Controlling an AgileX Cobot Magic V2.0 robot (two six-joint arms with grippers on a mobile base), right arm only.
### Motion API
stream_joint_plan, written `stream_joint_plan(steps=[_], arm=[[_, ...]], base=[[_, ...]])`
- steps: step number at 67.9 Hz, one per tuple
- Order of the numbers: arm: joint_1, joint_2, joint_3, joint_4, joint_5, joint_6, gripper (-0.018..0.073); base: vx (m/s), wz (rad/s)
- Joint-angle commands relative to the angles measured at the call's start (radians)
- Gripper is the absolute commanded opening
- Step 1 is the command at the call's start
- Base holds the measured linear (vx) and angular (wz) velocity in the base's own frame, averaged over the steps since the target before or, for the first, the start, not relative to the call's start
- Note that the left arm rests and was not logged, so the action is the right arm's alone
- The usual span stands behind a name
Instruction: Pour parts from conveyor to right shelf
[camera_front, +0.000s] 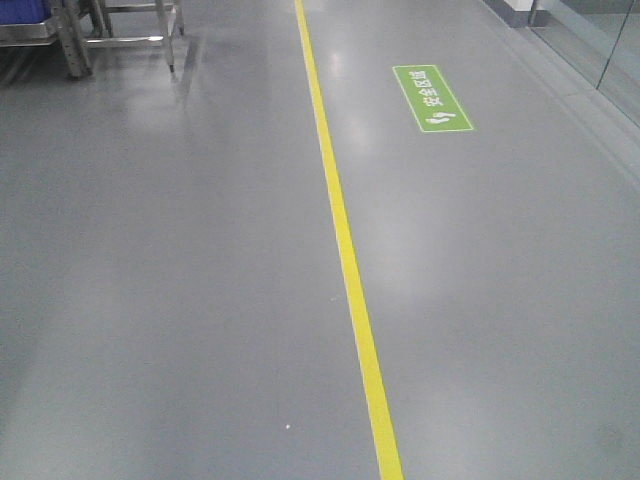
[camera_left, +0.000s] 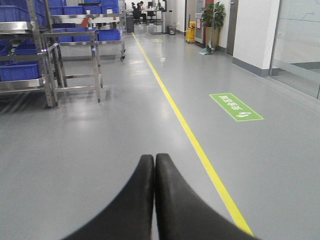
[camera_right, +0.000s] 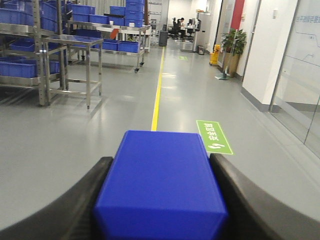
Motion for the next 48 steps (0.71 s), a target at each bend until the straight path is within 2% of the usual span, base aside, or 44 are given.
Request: stream_joint_plan(steps=[1, 28, 48], arm=[[0.001, 0.014, -0.028, 0.007, -0.082, 0.000, -0.0003], [0.001, 0.014, -0.028, 0.007, -0.082, 0.000, -0.0003], [0.001, 0.014, -0.028, 0.007, -0.082, 0.000, -0.0003]], base=[[0.33, -0.17], [0.38, -0.13], [0.47, 0.02]])
